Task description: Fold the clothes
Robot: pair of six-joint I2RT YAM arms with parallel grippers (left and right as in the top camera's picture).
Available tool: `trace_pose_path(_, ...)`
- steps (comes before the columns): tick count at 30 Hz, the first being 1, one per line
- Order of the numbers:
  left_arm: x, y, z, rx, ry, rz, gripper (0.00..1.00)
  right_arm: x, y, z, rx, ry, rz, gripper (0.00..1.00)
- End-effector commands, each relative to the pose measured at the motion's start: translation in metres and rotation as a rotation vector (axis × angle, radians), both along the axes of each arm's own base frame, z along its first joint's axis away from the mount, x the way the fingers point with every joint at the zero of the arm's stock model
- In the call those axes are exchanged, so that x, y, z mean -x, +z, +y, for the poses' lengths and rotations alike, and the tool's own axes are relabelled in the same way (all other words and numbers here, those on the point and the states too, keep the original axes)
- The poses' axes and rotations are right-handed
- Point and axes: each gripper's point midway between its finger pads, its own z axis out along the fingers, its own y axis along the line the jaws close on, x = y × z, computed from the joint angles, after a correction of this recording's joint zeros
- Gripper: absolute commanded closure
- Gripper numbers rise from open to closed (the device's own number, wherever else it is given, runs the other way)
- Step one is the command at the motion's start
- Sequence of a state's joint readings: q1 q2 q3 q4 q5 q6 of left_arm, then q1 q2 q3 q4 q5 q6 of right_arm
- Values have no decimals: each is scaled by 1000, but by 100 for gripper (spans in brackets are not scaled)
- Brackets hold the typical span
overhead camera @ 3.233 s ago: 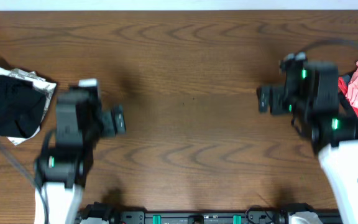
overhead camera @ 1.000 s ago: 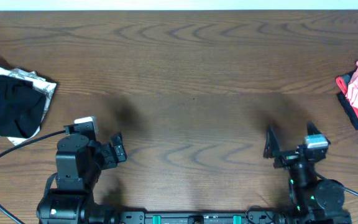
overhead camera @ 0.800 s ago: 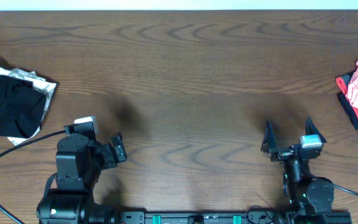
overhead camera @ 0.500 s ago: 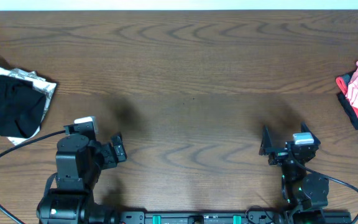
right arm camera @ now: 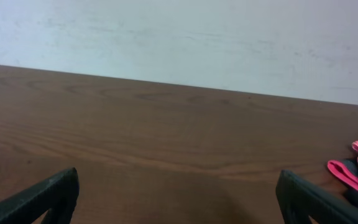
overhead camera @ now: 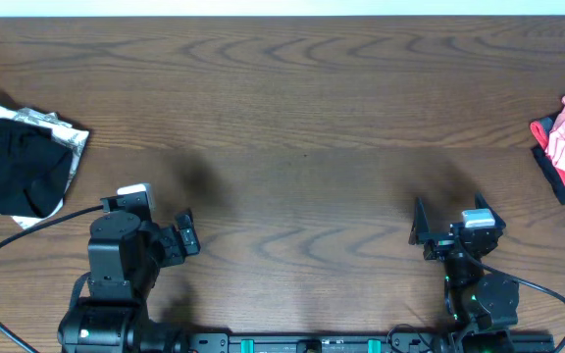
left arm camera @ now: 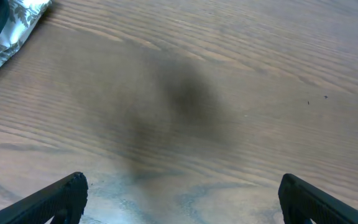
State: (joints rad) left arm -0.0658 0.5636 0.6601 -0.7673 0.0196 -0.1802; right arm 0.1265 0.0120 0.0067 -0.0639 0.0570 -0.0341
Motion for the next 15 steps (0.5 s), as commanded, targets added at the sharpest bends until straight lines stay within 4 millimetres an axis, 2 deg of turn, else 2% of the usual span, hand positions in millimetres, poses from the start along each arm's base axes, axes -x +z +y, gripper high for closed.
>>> trace_pose_path(1, 1, -2, 1, 0, 5, 5, 2, 0, 0, -8, 12, -33, -1, 1)
trace_pose_path(15, 1, -1, 1, 0, 5, 0, 2, 0, 0, -8, 12, -33, -1, 1)
